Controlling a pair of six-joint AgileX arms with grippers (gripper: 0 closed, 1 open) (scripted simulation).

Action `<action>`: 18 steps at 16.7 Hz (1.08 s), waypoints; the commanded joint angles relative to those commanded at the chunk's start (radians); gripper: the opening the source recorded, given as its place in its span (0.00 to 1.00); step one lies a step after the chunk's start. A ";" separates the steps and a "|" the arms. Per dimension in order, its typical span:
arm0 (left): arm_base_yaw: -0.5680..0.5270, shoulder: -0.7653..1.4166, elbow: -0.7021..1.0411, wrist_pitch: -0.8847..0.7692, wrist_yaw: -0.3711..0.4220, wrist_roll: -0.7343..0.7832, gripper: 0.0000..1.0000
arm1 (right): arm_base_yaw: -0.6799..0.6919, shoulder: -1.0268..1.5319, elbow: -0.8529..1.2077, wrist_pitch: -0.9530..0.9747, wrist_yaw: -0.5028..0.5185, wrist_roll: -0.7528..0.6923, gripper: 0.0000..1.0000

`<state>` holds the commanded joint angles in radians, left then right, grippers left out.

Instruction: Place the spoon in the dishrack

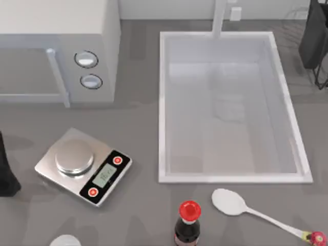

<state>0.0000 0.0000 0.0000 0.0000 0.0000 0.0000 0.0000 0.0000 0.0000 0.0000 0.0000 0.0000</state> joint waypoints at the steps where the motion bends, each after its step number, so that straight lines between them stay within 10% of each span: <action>1: 0.000 0.000 0.000 0.000 0.000 0.000 1.00 | 0.000 0.000 0.000 0.000 0.000 0.000 1.00; 18: 0.000 0.000 0.000 0.000 0.000 0.000 1.00 | 0.433 1.132 0.716 -0.784 0.006 -0.387 1.00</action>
<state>0.0000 0.0000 0.0000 0.0000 0.0000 0.0000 0.4327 1.1319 0.7164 -0.7842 0.0064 -0.3875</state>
